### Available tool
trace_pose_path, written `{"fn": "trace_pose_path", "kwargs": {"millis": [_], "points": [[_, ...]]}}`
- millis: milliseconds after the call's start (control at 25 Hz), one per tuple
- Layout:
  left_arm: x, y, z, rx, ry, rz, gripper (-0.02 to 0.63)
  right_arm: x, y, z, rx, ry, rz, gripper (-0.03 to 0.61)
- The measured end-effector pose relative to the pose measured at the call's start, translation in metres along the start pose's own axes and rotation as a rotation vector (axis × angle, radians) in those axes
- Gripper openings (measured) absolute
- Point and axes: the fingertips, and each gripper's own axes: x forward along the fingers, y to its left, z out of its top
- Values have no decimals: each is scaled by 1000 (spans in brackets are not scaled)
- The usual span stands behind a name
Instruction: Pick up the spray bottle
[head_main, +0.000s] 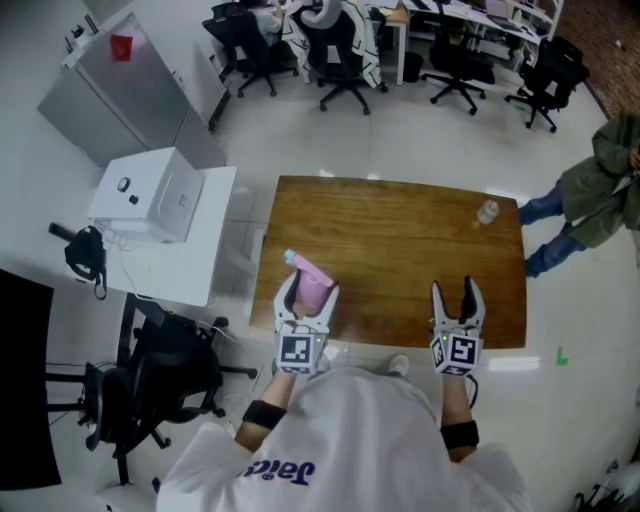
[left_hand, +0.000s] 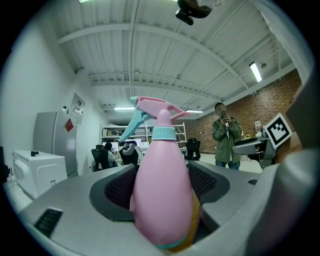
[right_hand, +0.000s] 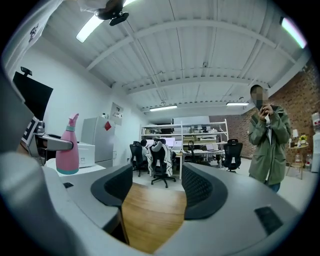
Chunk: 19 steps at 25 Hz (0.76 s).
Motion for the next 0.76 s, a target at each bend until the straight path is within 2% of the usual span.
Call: {"fn": "trace_pose_path", "kwargs": {"millis": [520,760], "points": [[16,-1,-7,-12,25,-15,347,8,-10,0,-8,2,-36,310],[34,-1,-3,3,16,-34,347,20,-5,6,-5,7,-9,307]]}}
